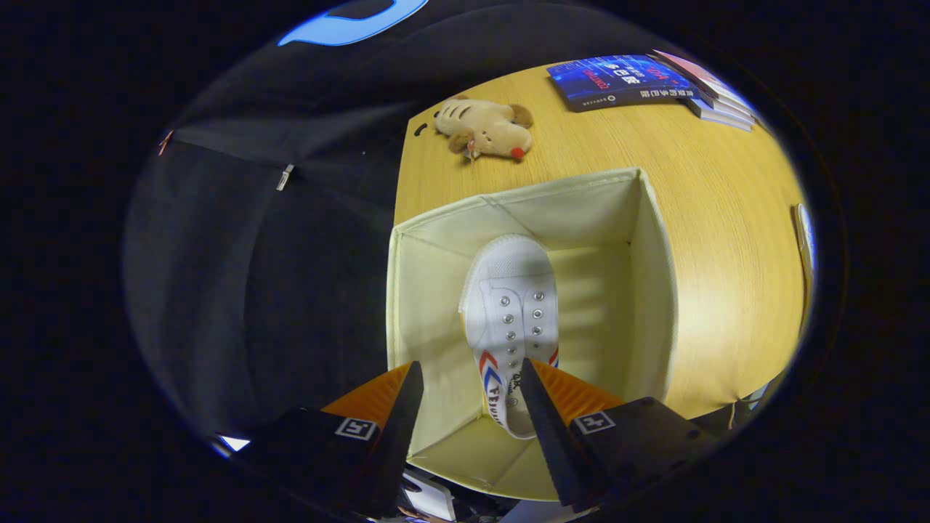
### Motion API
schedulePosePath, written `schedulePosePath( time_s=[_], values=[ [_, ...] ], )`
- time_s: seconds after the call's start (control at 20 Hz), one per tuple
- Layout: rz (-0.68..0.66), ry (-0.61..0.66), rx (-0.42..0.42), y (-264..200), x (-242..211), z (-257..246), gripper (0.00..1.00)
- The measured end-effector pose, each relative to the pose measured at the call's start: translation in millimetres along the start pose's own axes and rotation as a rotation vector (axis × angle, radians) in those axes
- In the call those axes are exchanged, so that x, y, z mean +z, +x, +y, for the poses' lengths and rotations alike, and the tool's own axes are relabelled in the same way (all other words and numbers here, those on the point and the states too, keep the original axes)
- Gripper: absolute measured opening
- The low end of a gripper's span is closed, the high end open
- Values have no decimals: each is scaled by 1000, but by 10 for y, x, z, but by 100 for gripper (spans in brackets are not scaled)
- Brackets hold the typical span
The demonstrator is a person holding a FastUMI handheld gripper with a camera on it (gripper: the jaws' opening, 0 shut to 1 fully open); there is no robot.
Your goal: Open the storage box then place both shoes into the box .Put the left shoe in first, then the right shoe, with the right side of both shoes facing outward in a uniform manner.
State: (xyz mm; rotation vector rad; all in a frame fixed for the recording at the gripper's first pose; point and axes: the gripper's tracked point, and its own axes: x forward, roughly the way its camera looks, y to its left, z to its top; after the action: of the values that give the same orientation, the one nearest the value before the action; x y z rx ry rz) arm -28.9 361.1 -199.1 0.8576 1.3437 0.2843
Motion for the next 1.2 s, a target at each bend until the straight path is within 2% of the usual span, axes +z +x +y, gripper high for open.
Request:
schedulePosePath(
  time_s=[0.05, 0.2, 0.5, 0.65, 0.8, 0.9, 1.2],
  values=[
    [-10, -15, 15, -61, 13, 19, 88],
    [-43, -50, 71, -314, 78, 73, 97],
    [-173, -168, 133, -1031, 283, -179, 97],
    [-317, -179, 137, -1435, 543, -428, 97],
    [-430, -148, 109, -1738, 860, -818, 97],
    [-491, -144, 60, -1927, 1015, -1166, 97],
    [-583, -128, -91, -2463, 1085, -2246, 97]
  ],
)
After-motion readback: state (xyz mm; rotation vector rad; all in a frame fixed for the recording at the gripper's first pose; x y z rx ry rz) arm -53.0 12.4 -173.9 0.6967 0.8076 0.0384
